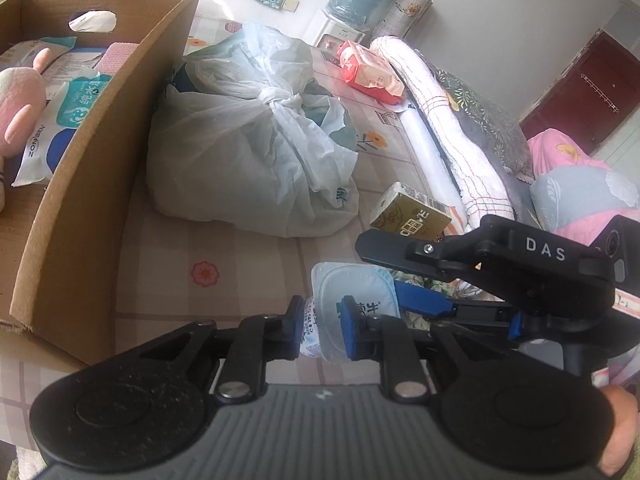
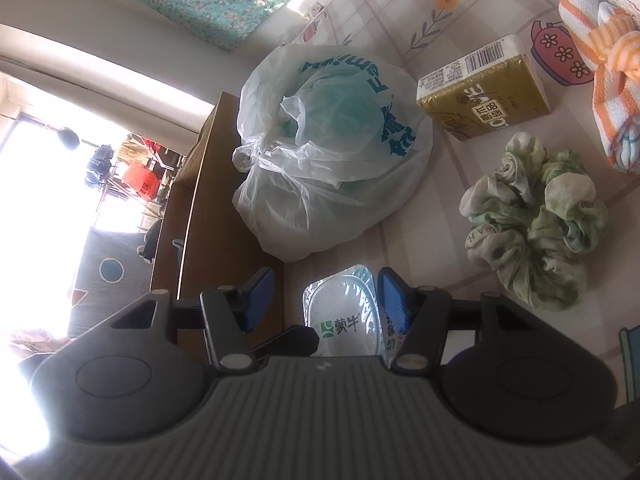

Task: Organize soft objects
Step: 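Carry the yogurt cup with the left tool toward the box, then lower the yogurt cup into the box and open the left tool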

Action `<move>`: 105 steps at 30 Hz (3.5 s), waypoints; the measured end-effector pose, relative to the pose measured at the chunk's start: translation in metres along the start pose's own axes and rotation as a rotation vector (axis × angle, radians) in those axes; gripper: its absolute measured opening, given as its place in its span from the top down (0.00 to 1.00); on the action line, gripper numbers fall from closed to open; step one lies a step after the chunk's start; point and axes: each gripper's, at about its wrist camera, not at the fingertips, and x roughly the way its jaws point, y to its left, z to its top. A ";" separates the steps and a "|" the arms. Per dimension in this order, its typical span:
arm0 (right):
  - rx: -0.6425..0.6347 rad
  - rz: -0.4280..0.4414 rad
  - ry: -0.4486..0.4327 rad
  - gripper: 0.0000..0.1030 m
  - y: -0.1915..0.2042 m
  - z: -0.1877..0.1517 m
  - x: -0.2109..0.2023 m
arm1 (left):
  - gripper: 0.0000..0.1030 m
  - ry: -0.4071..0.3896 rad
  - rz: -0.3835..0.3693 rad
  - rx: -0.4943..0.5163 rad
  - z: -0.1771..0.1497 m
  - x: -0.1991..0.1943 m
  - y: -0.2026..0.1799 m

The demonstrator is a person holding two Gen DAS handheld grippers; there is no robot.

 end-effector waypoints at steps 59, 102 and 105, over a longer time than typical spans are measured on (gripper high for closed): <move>-0.727 -0.274 0.678 0.54 0.300 -0.010 0.194 | 0.77 -0.071 -0.050 -0.478 0.043 -0.111 0.190; -0.519 -0.066 0.675 0.51 0.273 -0.010 0.230 | 0.30 -0.372 0.271 -0.391 0.039 -0.196 0.217; -0.471 0.014 0.542 0.50 0.266 0.008 0.188 | 0.30 -0.354 0.265 -0.341 0.045 -0.189 0.208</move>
